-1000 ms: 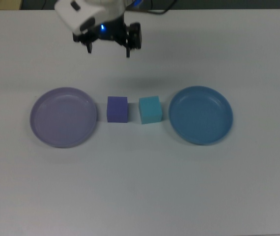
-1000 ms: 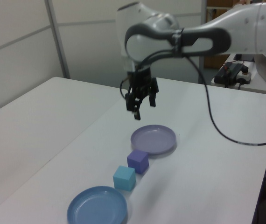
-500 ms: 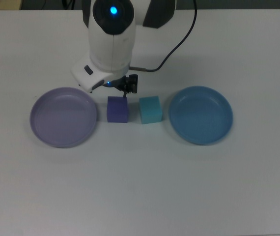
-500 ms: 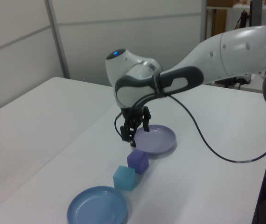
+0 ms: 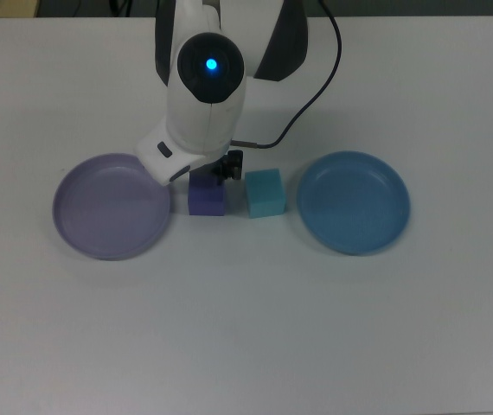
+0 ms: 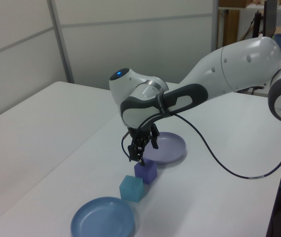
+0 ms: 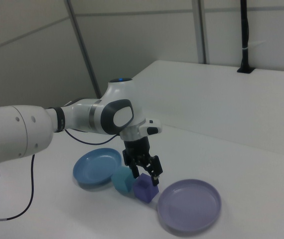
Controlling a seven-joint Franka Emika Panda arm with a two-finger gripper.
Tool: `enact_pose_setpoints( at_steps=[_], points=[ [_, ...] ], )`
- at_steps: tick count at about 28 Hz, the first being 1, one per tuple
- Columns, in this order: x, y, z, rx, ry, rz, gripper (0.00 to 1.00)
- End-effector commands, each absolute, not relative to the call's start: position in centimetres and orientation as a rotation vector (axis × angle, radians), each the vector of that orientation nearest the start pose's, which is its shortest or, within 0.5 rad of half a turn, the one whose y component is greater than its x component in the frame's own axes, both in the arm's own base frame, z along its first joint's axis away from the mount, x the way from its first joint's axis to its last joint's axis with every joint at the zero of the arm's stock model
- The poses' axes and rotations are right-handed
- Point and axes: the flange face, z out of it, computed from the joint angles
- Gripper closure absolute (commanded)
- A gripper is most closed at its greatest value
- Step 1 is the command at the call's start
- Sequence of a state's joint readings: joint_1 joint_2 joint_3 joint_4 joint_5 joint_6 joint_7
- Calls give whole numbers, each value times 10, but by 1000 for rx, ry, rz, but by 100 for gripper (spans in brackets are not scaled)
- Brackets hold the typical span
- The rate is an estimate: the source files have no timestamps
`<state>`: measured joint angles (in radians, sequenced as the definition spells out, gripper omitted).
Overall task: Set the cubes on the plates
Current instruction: 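Close the gripper on the dark purple cube, then lift the purple cube and set it onto the lavender plate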
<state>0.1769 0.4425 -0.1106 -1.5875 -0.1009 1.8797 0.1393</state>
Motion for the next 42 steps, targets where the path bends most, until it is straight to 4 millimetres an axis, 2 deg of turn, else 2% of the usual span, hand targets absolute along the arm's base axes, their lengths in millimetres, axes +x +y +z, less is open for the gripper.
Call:
enact_pose_setpoints(
  at_steps=[1, 5, 8, 15, 27, 28, 30, 32, 33, 34, 38, 40, 42],
  points=[
    [660, 61, 356, -3341, 61, 197, 0],
    [661, 63, 348, -3348, 71, 196, 0],
    [662, 74, 342, -3351, 72, 187, 0],
    [664, 74, 331, -3365, 123, 187, 0],
    [664, 73, 325, -3374, 142, 195, 0],
    [664, 73, 324, -3374, 142, 197, 4],
    [664, 72, 324, -3374, 142, 198, 19],
    [665, 73, 325, -3374, 139, 195, 53],
    [666, 73, 327, -3369, 146, 189, 91],
    [666, 73, 328, -3366, 150, 187, 100],
    [666, 73, 332, -3359, 162, 181, 100],
    [666, 70, 340, -3355, 173, 167, 100],
    [669, 64, 357, -3348, 196, 131, 100]
  ],
)
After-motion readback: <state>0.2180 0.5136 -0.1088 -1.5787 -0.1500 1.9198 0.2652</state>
